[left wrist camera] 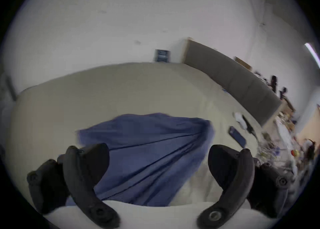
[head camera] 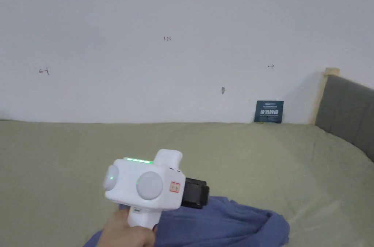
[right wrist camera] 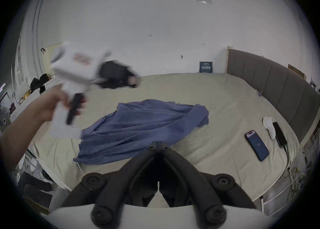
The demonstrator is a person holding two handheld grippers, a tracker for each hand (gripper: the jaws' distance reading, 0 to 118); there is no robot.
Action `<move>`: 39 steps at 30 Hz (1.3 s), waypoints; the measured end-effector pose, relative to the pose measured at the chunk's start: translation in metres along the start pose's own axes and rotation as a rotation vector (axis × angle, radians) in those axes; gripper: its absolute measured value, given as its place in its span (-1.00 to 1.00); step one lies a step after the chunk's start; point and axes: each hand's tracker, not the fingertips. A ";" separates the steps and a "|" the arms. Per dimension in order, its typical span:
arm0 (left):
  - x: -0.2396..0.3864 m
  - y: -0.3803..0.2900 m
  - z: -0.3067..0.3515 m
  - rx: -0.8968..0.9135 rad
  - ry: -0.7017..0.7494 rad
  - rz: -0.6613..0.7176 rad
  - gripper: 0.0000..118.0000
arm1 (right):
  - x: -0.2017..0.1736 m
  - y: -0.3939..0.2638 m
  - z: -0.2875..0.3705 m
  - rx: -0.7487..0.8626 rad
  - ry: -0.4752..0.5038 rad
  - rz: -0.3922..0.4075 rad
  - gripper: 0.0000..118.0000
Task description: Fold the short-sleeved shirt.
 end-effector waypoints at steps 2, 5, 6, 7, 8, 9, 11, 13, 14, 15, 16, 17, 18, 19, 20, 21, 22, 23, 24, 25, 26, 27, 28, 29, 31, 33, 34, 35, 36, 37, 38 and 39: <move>-0.030 -0.031 0.052 0.106 0.108 0.008 -0.08 | -0.003 0.003 -0.001 0.018 -0.009 0.024 -0.99; -0.060 -0.081 0.112 0.158 0.304 0.026 -1.00 | -0.007 0.005 -0.002 0.019 -0.014 0.039 -0.99; -0.068 -0.102 0.129 0.173 0.367 0.061 -1.00 | -0.008 0.005 -0.003 0.019 -0.018 0.038 -0.99; -0.076 -0.121 0.144 0.195 0.395 0.097 -1.00 | -0.008 0.005 -0.003 0.019 -0.018 0.034 -0.99; -0.078 -0.139 0.157 0.198 0.387 0.139 -1.00 | -0.009 0.004 -0.003 0.020 -0.015 0.029 -0.99; -0.081 -0.158 0.168 0.201 0.393 0.181 -1.00 | -0.010 0.002 -0.005 0.023 -0.014 0.024 -0.99; -0.080 -0.185 0.178 0.207 0.436 0.215 -1.00 | -0.012 0.000 -0.008 0.020 -0.019 0.017 -0.99; -0.082 -0.198 0.180 0.186 0.439 0.220 -1.00 | -0.014 -0.001 -0.014 0.002 -0.012 0.004 -0.99; -0.084 -0.201 0.178 0.171 0.426 0.225 -1.00 | -0.016 -0.001 -0.016 -0.005 -0.008 0.006 -0.99; -0.085 -0.202 0.174 0.161 0.410 0.221 -1.00 | -0.018 -0.001 -0.018 -0.006 -0.003 0.011 -0.99; -0.087 -0.199 0.170 0.146 0.405 0.217 -1.00 | -0.020 -0.001 -0.019 -0.006 -0.001 0.024 -0.99; -0.088 -0.196 0.163 0.141 0.400 0.206 -1.00 | -0.022 -0.001 -0.021 -0.004 -0.003 0.036 -0.99; -0.091 -0.191 0.156 0.133 0.390 0.193 -1.00 | -0.023 -0.001 -0.022 -0.002 -0.002 0.041 -0.99; -0.093 -0.187 0.148 0.133 0.389 0.187 -1.00 | -0.022 0.001 -0.023 -0.003 -0.001 0.037 -0.99; -0.098 -0.179 0.139 0.130 0.387 0.172 -1.00 | -0.021 0.002 -0.024 -0.007 0.005 0.031 -0.99; -0.104 -0.173 0.126 0.118 0.367 0.147 -0.91 | -0.019 0.003 -0.026 -0.008 0.010 0.023 -0.99; -0.107 -0.167 0.115 0.110 0.371 0.137 -0.42 | -0.017 0.004 -0.028 -0.010 0.006 0.018 -0.99; -0.114 -0.160 0.100 0.086 0.399 0.098 0.53 | -0.015 0.004 -0.031 -0.013 0.001 0.020 -0.99; -0.121 -0.154 0.085 0.055 0.396 0.079 1.00 | -0.013 0.005 -0.033 -0.017 -0.003 0.023 -0.99; -0.127 -0.149 0.069 0.019 0.386 0.075 1.00 | -0.010 0.004 -0.035 -0.023 -0.012 0.026 -0.99; -0.136 -0.140 0.061 0.046 0.359 0.050 1.00 | -0.007 0.004 -0.037 -0.030 -0.020 0.027 -0.99; -0.143 -0.136 0.047 -0.010 0.338 0.067 1.00 | -0.003 0.003 -0.039 -0.035 -0.022 0.025 -0.99; -0.150 -0.136 0.030 -0.050 0.333 0.076 1.00 | 0.000 0.002 -0.041 -0.042 -0.026 0.024 -0.99; -0.157 -0.134 0.014 -0.081 0.335 0.091 1.00 | 0.003 0.000 -0.045 -0.052 -0.034 0.019 -0.99; -0.167 -0.135 -0.014 -0.164 0.366 0.096 0.98 | 0.009 -0.003 -0.052 -0.075 -0.042 0.008 -0.99; -0.167 -0.148 -0.042 -0.229 0.389 0.070 0.79 | 0.014 -0.006 -0.057 -0.093 -0.052 -0.004 -0.99; -0.167 -0.152 -0.050 -0.259 0.392 0.052 0.58 | 0.017 -0.008 -0.060 -0.099 -0.058 -0.006 -0.99; -0.168 -0.157 -0.056 -0.293 0.397 0.028 0.28 | 0.019 -0.009 -0.062 -0.102 -0.061 -0.011 -0.99; -0.166 -0.163 -0.056 -0.296 0.392 0.027 0.20 | 0.022 -0.009 -0.064 -0.103 -0.064 -0.019 -0.99; -0.168 -0.165 -0.047 -0.253 0.338 0.068 0.20 | 0.026 -0.009 -0.066 -0.103 -0.069 -0.025 -0.99; -0.168 -0.166 -0.039 -0.175 0.281 0.136 -0.02 | 0.029 -0.009 -0.067 -0.103 -0.074 -0.031 -0.99; -0.169 -0.168 -0.029 -0.123 0.315 0.177 -0.29 | 0.033 -0.007 -0.070 -0.102 -0.074 -0.036 -0.99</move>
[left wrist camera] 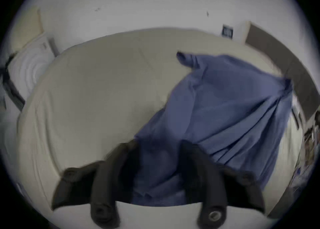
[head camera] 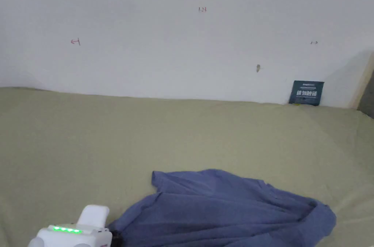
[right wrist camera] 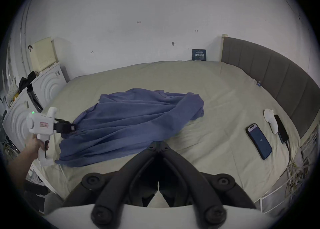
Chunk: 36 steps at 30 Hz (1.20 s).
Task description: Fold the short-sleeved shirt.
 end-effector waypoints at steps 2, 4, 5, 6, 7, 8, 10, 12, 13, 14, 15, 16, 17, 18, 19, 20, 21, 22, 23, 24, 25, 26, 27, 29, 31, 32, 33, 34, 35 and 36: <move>-0.007 0.001 0.005 0.022 0.067 0.010 -0.95 | 0.005 0.004 -0.005 -0.003 -0.011 -0.004 -0.99; -0.019 0.003 0.003 0.003 0.046 0.026 -0.95 | 0.011 0.009 -0.010 -0.004 -0.018 -0.013 -0.99; -0.023 0.005 -0.005 -0.030 0.013 0.039 -0.95 | 0.014 0.012 -0.012 0.000 -0.017 -0.015 -0.99; -0.027 0.006 -0.005 -0.039 0.007 0.035 -0.95 | 0.017 0.015 -0.014 0.007 -0.012 -0.015 -0.99; -0.029 0.008 -0.001 -0.032 0.009 0.036 -0.95 | 0.022 0.019 -0.017 0.017 -0.009 -0.016 -0.99; -0.031 0.009 0.003 -0.022 0.008 0.044 -0.95 | 0.026 0.022 -0.020 0.026 -0.012 -0.018 -0.99; -0.034 0.009 0.012 0.010 -0.020 0.061 -0.95 | 0.042 0.031 -0.034 0.056 -0.024 -0.043 -0.97; -0.036 0.014 0.014 0.011 -0.028 0.061 -0.95 | 0.059 0.042 -0.056 0.102 -0.057 -0.089 -0.47; -0.034 0.015 0.015 0.010 -0.026 0.058 -0.95 | 0.070 0.049 -0.071 0.113 -0.021 -0.121 -0.10; -0.034 0.017 0.016 0.007 -0.024 0.056 -0.95 | 0.079 0.053 -0.087 0.084 0.009 -0.158 0.18; -0.033 0.018 0.017 0.002 -0.024 0.053 -0.95 | 0.092 0.059 -0.104 0.053 0.032 -0.201 0.24; -0.032 0.019 0.018 0.001 -0.026 0.051 -0.95 | 0.102 0.064 -0.120 -0.017 0.064 -0.280 0.24; -0.031 0.020 0.019 0.003 -0.033 0.048 -0.95 | 0.109 0.068 -0.134 -0.070 0.089 -0.343 0.24; -0.030 0.021 0.019 0.003 -0.037 0.043 -0.95 | 0.113 0.074 -0.146 -0.108 0.094 -0.383 0.24; -0.028 0.022 0.019 -0.001 -0.033 0.036 -0.95 | 0.118 0.075 -0.159 -0.120 0.119 -0.417 0.24; -0.027 0.022 0.019 -0.006 -0.029 0.035 -0.95 | 0.119 0.075 -0.168 -0.130 0.092 -0.436 0.24; -0.020 0.019 0.024 -0.010 -0.032 0.036 -0.95 | 0.120 0.077 -0.178 -0.146 0.071 -0.436 0.24; -0.019 0.017 0.025 -0.011 -0.038 0.035 -0.95 | 0.112 0.080 -0.186 -0.174 0.085 -0.425 0.24; -0.018 0.016 0.025 -0.013 -0.041 0.037 -0.95 | 0.111 0.080 -0.193 -0.199 0.096 -0.431 0.24; -0.017 0.015 0.024 -0.017 -0.043 0.041 -0.95 | 0.111 0.079 -0.200 -0.206 0.114 -0.447 0.24; -0.018 0.014 0.021 -0.021 -0.046 0.040 -0.95 | 0.111 0.078 -0.209 -0.235 0.118 -0.473 0.24; -0.018 0.013 0.020 -0.029 -0.048 0.041 -0.95 | 0.105 0.078 -0.214 -0.262 0.094 -0.484 0.18; -0.017 0.013 0.018 -0.042 -0.051 0.046 -0.95 | 0.106 0.079 -0.218 -0.309 0.060 -0.505 0.18; -0.024 0.012 0.008 -0.051 -0.053 0.053 -0.95 | 0.104 0.081 -0.219 -0.325 0.072 -0.520 -0.12; -0.025 0.014 0.010 -0.045 -0.075 0.070 -0.95 | 0.098 0.083 -0.212 -0.271 0.050 -0.498 -0.95; -0.026 0.015 0.012 -0.038 -0.091 0.076 -0.95 | 0.100 0.089 -0.209 -0.210 0.054 -0.453 -0.95; -0.025 0.018 0.017 -0.029 -0.092 0.072 -0.95 | 0.096 0.094 -0.205 -0.193 0.065 -0.414 -0.95; -0.025 0.022 0.021 -0.014 -0.091 0.070 -0.95 | 0.082 0.092 -0.195 -0.173 0.056 -0.372 -0.95; -0.026 0.026 0.025 0.004 -0.091 0.070 -0.95 | 0.078 0.095 -0.191 -0.154 0.065 -0.335 -0.95; -0.031 0.033 0.027 0.029 -0.096 0.073 -0.95 | 0.073 0.100 -0.185 -0.130 0.068 -0.315 -0.95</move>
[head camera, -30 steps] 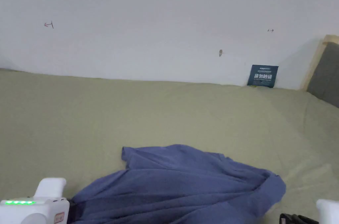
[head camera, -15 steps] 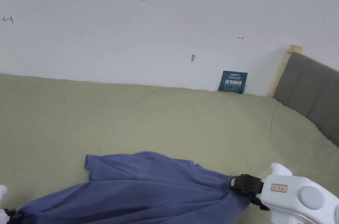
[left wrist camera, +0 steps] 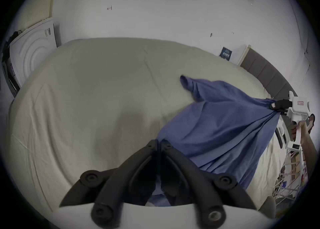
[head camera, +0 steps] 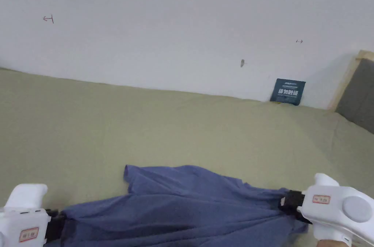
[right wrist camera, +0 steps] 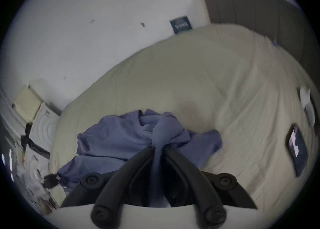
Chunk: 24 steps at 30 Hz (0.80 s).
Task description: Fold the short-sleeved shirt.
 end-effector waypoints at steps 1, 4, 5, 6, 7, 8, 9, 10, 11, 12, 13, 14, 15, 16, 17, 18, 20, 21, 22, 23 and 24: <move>-0.006 0.008 0.001 0.022 -0.008 0.007 -0.95 | -0.005 0.003 0.005 0.026 0.024 0.016 -0.95; -0.009 0.033 0.021 0.109 -0.029 0.011 -0.95 | -0.027 0.019 0.021 0.099 0.067 0.064 -0.95; -0.007 0.040 0.030 0.124 -0.030 -0.001 -0.95 | -0.034 0.024 0.026 0.121 0.081 0.075 -0.95; -0.006 0.049 0.036 0.134 -0.021 -0.006 -0.95 | -0.043 0.031 0.035 0.137 0.096 0.097 -0.95; -0.006 0.059 0.043 0.152 -0.014 -0.014 -0.95 | -0.050 0.036 0.040 0.158 0.102 0.105 -0.95; -0.006 0.068 0.049 0.162 -0.013 -0.022 -0.95 | -0.056 0.041 0.044 0.165 0.107 0.106 -0.95; -0.005 0.078 0.056 0.179 0.000 -0.031 -0.95 | -0.063 0.048 0.049 0.184 0.123 0.120 -0.95; -0.005 0.088 0.064 0.207 0.023 -0.042 -0.95 | -0.070 0.057 0.054 0.200 0.133 0.125 -0.95; -0.006 0.097 0.070 0.221 0.024 -0.044 -0.95 | -0.075 0.063 0.058 0.211 0.139 0.135 -0.95; -0.007 0.108 0.077 0.234 0.017 -0.040 -0.95 | -0.082 0.071 0.063 0.234 0.150 0.153 -0.95; -0.007 0.119 0.084 0.254 0.010 -0.034 -0.95 | -0.088 0.080 0.067 0.248 0.153 0.164 -0.95; -0.008 0.128 0.090 0.276 0.006 -0.032 -0.95 | -0.100 0.084 0.078 0.264 0.145 0.179 -0.95; -0.008 0.137 0.097 0.300 0.009 -0.041 -0.95 | -0.106 0.092 0.083 0.279 0.147 0.182 -0.95; -0.007 0.148 0.104 0.318 0.014 -0.049 -0.95 | -0.112 0.101 0.090 0.293 0.160 0.185 -0.95; -0.007 0.157 0.110 0.328 0.018 -0.053 -0.95 | -0.117 0.109 0.095 0.306 0.160 0.188 -0.95; -0.006 0.166 0.117 0.347 0.023 -0.063 -0.95 | -0.123 0.117 0.103 0.326 0.169 0.201 -0.95; -0.004 0.181 0.130 0.375 0.036 -0.079 -0.95 | -0.135 0.133 0.115 0.360 0.155 0.236 -0.95; -0.003 0.189 0.136 0.388 0.049 -0.098 -0.95 | -0.140 0.141 0.121 0.386 0.150 0.252 -0.95; -0.006 0.176 0.123 0.399 0.053 -0.115 -0.95 | -0.144 0.150 0.127 0.394 0.150 0.253 -0.95; -0.006 0.174 0.122 0.408 0.059 -0.127 -0.95 | -0.148 0.157 0.131 0.400 0.149 0.267 -0.95; -0.006 0.174 0.122 0.411 0.060 -0.129 -0.95 | -0.152 0.166 0.136 0.414 0.142 0.288 -0.95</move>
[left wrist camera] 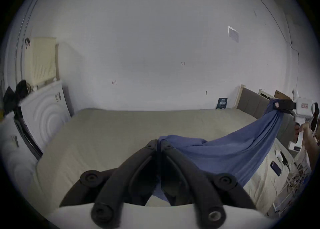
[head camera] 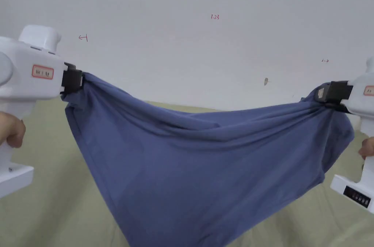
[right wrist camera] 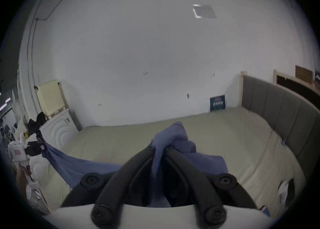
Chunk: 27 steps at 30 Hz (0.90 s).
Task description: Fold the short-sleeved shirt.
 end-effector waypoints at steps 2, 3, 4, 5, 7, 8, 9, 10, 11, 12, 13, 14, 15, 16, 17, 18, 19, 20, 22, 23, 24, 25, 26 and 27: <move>-0.003 0.034 0.005 0.007 0.001 -0.008 -0.95 | 0.000 0.018 0.001 0.021 -0.011 0.019 -0.95; -0.002 0.033 0.003 0.015 0.004 -0.014 -0.95 | -0.001 0.028 0.001 0.026 -0.017 0.027 -0.95; -0.001 0.032 0.002 0.025 0.018 -0.022 -0.95 | -0.001 0.036 0.001 0.037 -0.022 0.028 -0.95; 0.004 0.075 0.016 0.024 0.021 -0.025 -0.95 | 0.000 0.043 0.001 0.049 -0.022 0.031 -0.95; 0.022 0.090 0.023 0.054 0.046 -0.061 -0.95 | 0.002 0.057 -0.001 0.073 -0.019 0.045 -0.95; 0.032 0.092 0.024 0.059 0.038 -0.047 -0.95 | 0.003 0.063 -0.002 0.085 -0.022 0.050 -0.95; 0.016 0.099 0.012 0.062 0.038 -0.040 -0.95 | 0.003 0.069 -0.004 0.094 -0.025 0.059 -0.95; 0.014 0.104 0.005 0.063 0.033 -0.019 -0.95 | 0.005 0.074 -0.007 0.098 -0.030 0.058 -0.95; 0.014 0.107 0.000 0.066 0.030 -0.004 -0.95 | 0.007 0.078 -0.009 0.098 -0.032 0.049 -0.95; 0.015 0.111 -0.007 0.071 0.028 -0.003 -0.95 | 0.008 0.083 -0.013 0.098 -0.039 0.038 -0.95; 0.002 0.115 -0.003 0.084 0.015 0.016 -0.95 | 0.010 0.086 -0.015 0.099 -0.042 0.024 -0.95; 0.001 0.118 -0.005 0.085 0.008 0.019 -0.95 | 0.012 0.087 -0.020 0.107 -0.042 0.019 -0.95; 0.004 0.119 -0.007 0.083 0.007 0.011 -0.95 | 0.014 0.089 -0.023 0.111 -0.048 0.008 -0.95; 0.007 0.119 -0.010 0.088 0.010 0.008 -0.95 | 0.016 0.090 -0.026 0.114 -0.047 0.002 -0.95; 0.002 0.117 -0.012 0.089 0.009 0.003 -0.95 | 0.018 0.090 -0.030 0.117 -0.048 -0.006 -0.95; 0.004 0.116 -0.014 0.086 0.007 0.003 -0.95 | 0.019 0.090 -0.033 0.115 -0.048 -0.011 -0.95; 0.007 0.114 -0.017 0.078 0.005 0.011 -0.95 | 0.020 0.088 -0.036 0.115 -0.047 -0.008 -0.95; 0.008 0.112 -0.018 0.074 0.000 0.008 -0.95 | 0.020 0.087 -0.039 0.109 -0.052 -0.004 -0.95; 0.006 0.107 -0.024 0.057 0.005 0.008 -0.95 | 0.022 0.082 -0.045 0.093 -0.053 0.009 -0.95; 0.008 0.104 -0.025 0.054 0.005 0.009 -0.95 | 0.023 0.078 -0.046 0.090 -0.050 0.012 -0.95; 0.009 0.100 -0.026 0.053 0.002 0.013 -0.95 | 0.024 0.074 -0.047 0.084 -0.048 0.015 -0.95; 0.007 0.095 -0.025 0.044 -0.005 0.021 -0.95 | 0.025 0.069 -0.048 0.077 -0.046 0.015 -0.95; 0.008 0.091 -0.025 0.036 -0.008 0.030 -0.95 | 0.026 0.065 -0.049 0.070 -0.044 0.018 -0.95; 0.009 0.083 -0.024 0.028 -0.020 0.047 -0.95 | 0.027 0.058 -0.049 0.059 -0.042 0.023 -0.95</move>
